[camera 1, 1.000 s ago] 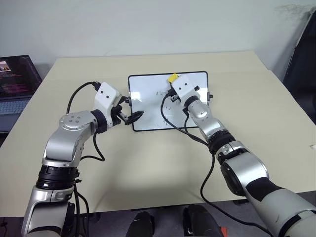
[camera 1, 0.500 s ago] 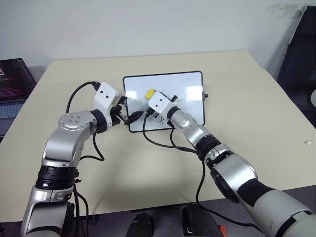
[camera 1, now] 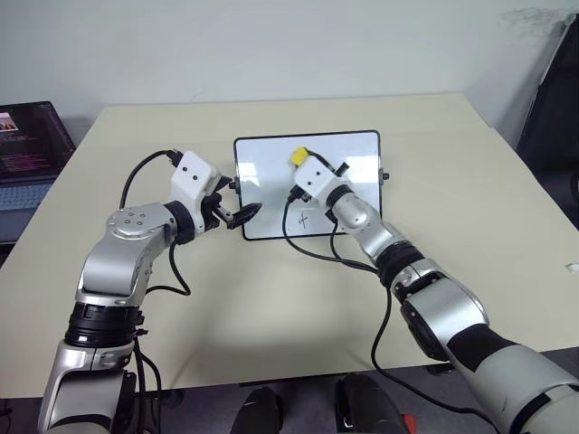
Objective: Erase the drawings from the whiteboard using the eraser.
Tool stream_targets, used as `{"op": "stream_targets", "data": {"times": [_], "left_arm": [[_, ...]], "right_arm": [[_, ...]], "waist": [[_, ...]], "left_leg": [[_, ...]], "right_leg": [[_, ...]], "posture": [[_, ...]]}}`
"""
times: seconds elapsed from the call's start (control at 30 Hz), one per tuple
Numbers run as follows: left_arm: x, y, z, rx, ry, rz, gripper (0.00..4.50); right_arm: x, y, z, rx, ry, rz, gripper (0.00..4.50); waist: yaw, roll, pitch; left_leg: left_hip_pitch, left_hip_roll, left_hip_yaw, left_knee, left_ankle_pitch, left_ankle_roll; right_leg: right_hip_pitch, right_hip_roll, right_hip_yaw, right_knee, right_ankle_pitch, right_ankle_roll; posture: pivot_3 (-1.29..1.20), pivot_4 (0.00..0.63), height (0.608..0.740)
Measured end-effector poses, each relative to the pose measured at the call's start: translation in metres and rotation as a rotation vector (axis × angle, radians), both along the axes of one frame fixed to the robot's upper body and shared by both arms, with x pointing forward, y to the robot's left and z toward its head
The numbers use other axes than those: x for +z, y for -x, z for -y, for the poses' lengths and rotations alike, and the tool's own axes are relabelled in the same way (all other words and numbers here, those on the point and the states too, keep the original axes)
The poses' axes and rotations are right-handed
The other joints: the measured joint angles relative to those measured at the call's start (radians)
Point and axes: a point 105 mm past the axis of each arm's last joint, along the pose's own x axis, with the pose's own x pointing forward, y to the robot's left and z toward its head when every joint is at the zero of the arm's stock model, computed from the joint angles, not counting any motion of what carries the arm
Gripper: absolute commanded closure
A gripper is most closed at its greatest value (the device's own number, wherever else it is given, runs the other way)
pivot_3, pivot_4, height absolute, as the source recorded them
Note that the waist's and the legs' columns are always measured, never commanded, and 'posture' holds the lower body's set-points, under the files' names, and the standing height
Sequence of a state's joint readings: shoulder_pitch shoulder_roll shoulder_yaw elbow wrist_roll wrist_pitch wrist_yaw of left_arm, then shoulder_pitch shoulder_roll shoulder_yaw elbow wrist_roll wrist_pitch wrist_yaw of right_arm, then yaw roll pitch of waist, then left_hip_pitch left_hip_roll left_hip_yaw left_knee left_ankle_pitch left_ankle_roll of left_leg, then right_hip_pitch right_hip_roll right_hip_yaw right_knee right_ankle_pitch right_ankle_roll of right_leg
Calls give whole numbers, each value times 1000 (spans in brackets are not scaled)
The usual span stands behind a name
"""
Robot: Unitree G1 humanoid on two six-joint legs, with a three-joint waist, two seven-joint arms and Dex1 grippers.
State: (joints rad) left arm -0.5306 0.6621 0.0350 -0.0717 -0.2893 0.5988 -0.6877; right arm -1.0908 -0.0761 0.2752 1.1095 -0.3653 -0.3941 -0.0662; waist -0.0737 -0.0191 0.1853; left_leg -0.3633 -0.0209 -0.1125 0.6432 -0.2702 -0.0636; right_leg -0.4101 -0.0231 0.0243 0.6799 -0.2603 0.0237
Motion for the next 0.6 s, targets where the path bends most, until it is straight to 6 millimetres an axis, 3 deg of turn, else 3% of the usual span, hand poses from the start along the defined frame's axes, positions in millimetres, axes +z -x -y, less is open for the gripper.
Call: {"op": "stream_targets", "data": {"times": [0.27,0.6], "left_arm": [[-1,0,0,-4,2,-5,0],[-1,1,1,-12,3,-8,0]], "right_arm": [[-8,1,4,-15,-17,-16,3252],[-41,20,-36,150,100,-138,3253]], "waist": [[-8,0,0],[-16,-1,-1]], "left_leg": [[1,0,1,0,0,0],[12,2,7,0,0,0]], "right_leg": [[0,0,1,1,0,0],[6,4,14,2,1,1]], "posture": [[0,150,740],[0,150,740]]}}
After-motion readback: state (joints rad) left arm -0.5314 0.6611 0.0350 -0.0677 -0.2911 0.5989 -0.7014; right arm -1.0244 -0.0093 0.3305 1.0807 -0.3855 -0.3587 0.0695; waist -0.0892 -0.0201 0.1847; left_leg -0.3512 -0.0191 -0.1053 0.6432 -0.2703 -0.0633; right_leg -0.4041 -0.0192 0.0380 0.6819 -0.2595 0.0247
